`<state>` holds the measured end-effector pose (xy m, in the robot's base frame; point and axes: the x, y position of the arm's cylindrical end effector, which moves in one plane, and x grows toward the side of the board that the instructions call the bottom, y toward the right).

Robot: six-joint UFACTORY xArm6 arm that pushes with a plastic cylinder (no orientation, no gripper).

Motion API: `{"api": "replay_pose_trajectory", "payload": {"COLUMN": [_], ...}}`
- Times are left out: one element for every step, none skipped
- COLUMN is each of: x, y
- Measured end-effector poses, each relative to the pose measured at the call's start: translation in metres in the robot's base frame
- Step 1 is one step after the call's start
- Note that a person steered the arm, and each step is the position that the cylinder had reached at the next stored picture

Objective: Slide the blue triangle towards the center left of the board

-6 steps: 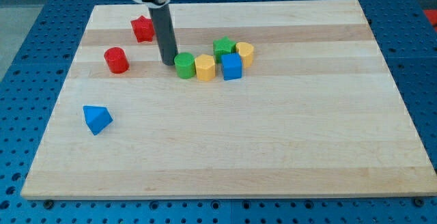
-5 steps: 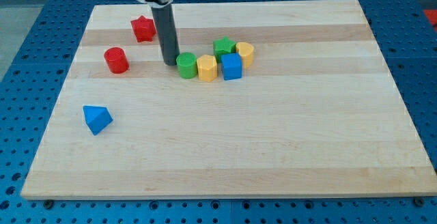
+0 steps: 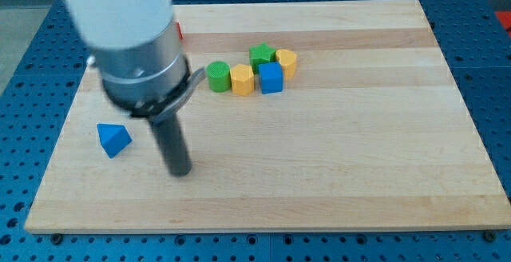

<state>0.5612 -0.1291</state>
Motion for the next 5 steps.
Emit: {"api": "replay_pose_trajectory", "payload": {"x": [0.014,-0.015,-0.046,-0.079,-0.095], "y": [-0.044,-0.068,-0.092,-0.098,-0.098]}}
